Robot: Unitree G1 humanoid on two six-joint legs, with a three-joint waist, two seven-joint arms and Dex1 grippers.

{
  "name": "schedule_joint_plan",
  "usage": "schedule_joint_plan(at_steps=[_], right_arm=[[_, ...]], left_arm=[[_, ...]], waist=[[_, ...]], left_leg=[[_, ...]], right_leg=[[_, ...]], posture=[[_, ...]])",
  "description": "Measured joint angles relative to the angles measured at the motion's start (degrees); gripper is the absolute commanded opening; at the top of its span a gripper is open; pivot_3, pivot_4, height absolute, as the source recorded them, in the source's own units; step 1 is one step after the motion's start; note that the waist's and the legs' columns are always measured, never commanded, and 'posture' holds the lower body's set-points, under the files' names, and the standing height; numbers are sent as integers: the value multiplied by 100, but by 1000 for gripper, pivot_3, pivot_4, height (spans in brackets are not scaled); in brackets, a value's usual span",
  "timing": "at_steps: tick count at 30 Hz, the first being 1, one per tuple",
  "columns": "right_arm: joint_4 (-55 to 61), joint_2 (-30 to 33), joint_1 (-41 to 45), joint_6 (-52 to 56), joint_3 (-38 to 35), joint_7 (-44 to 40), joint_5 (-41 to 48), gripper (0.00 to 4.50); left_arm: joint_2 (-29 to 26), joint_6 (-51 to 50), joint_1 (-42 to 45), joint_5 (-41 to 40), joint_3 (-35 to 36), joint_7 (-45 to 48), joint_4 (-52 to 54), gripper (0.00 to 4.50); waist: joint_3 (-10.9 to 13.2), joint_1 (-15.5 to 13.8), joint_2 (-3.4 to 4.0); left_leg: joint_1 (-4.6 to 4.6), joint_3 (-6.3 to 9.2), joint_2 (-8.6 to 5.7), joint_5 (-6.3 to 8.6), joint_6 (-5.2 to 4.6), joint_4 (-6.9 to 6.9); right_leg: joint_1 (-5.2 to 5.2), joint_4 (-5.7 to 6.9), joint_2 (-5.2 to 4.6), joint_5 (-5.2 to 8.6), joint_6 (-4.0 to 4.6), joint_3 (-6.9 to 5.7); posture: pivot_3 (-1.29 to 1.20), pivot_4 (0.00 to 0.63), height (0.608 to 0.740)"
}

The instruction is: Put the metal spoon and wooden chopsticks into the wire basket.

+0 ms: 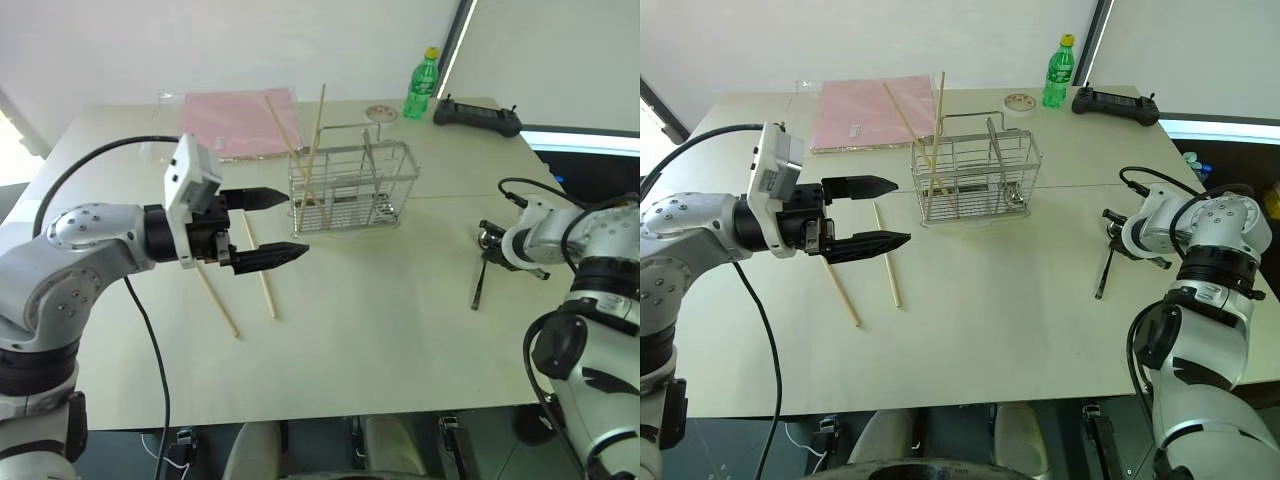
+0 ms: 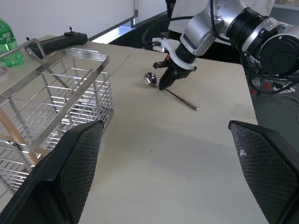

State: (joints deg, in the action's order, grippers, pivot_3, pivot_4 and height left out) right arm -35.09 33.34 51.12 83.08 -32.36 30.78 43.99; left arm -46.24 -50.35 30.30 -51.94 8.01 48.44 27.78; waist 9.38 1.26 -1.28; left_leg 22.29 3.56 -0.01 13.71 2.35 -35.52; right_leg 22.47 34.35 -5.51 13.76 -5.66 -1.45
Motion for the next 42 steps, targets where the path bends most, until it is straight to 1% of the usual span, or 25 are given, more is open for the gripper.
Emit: schedule_joint_plan(at_steps=[5, 8, 13, 15, 18, 20, 23, 26, 30, 33, 36, 42], right_arm=[[251, -92, -17, 250, -102, -316, -320, 30], [649, -160, -191, 422, -115, -644, -401, 30], [2074, -58, -1048, 318, 591, -1593, -461, 30], [2750, 71, -1429, 78, 911, -1986, -549, 30], [3644, 358, -1866, -410, 1157, -2426, -716, 30], [4379, 483, -2154, -913, 1124, -2655, -848, 30], [5138, 555, -2229, -1644, 974, -2864, -1030, 30], [5332, 526, -1999, -2245, 883, -2961, -1172, 30], [5342, -166, -961, -2743, 879, -2858, -1117, 30], [5322, -692, -286, -3047, 1009, -2765, -1104, 30], [5148, -1122, -15, -3420, 1352, -2784, -1174, 30], [4414, -1607, 128, -3969, 1695, -2789, -1480, 30]], left_arm=[[10, 48, 106, 15, -10, 14, -46, 4500], [16, 124, 194, 75, -41, 64, -134, 4500], [64, 292, 489, 286, -119, 176, -471, 4500], [131, 378, 608, 386, -214, 235, -613, 4500], [183, 476, 682, 515, -292, 293, -797, 4500], [218, 543, 855, 637, -351, 361, -1022, 4500], [324, 694, 1122, 775, -438, 408, -1260, 4500], [422, 752, 1262, 854, -443, 417, -1445, 4500], [494, 830, 1428, 939, -459, 462, -1617, 4500], [504, 878, 1512, 1030, -464, 528, -1683, 4500], [526, 938, 1527, 1117, -473, 583, -1796, 4500], [577, 963, 1533, 1208, -476, 608, -1833, 4500]], waist=[[0, -6, 0], [2, -23, 3], [6, -50, 10], [10, -61, 18], [15, -63, 23], [16, -61, 22], [16, -39, 23], [18, -27, 22], [21, -11, 27], [21, -30, 28], [20, -52, 26], [22, -45, 25]], left_leg=[[2, 0, 0, 0, 0, 2], [4, 0, 0, 0, 0, 9], [7, 0, -1, 0, 0, 23], [12, 0, -2, 0, 0, 23], [14, -1, -3, 0, 0, 25], [14, 0, -3, 0, 0, 27], [12, -1, -3, 0, 0, 26], [9, -2, -2, 0, 0, 25], [7, 0, 0, 0, 0, 27], [8, 1, 0, 0, 0, 33], [12, 0, -1, 0, 0, 36], [17, -2, -6, 0, 0, 36]], right_leg=[[2, -2, 0, 0, 0, 0], [6, -2, 0, 0, 0, 0], [11, -6, 0, 0, -9, 0], [14, -10, -1, -4, -17, 0], [17, -10, -2, -5, -24, 1], [20, -9, -1, -5, -25, 0], [19, -10, -1, -4, -25, 1], [19, -8, -1, -1, -17, 3], [27, 6, 1, -7, -24, 5], [29, 7, 1, -9, -28, 4], [28, 3, -1, -10, -30, 4], [30, 1, -5, -11, -30, 6]], posture=[[0, 150, 721], [0, 150, 721], [0, 150, 721], [0, 150, 721], [0, 150, 721], [0, 150, 721], [0, 150, 721], [0, 150, 721], [0, 150, 721], [0, 150, 721], [0, 150, 721], [0, 150, 721]])
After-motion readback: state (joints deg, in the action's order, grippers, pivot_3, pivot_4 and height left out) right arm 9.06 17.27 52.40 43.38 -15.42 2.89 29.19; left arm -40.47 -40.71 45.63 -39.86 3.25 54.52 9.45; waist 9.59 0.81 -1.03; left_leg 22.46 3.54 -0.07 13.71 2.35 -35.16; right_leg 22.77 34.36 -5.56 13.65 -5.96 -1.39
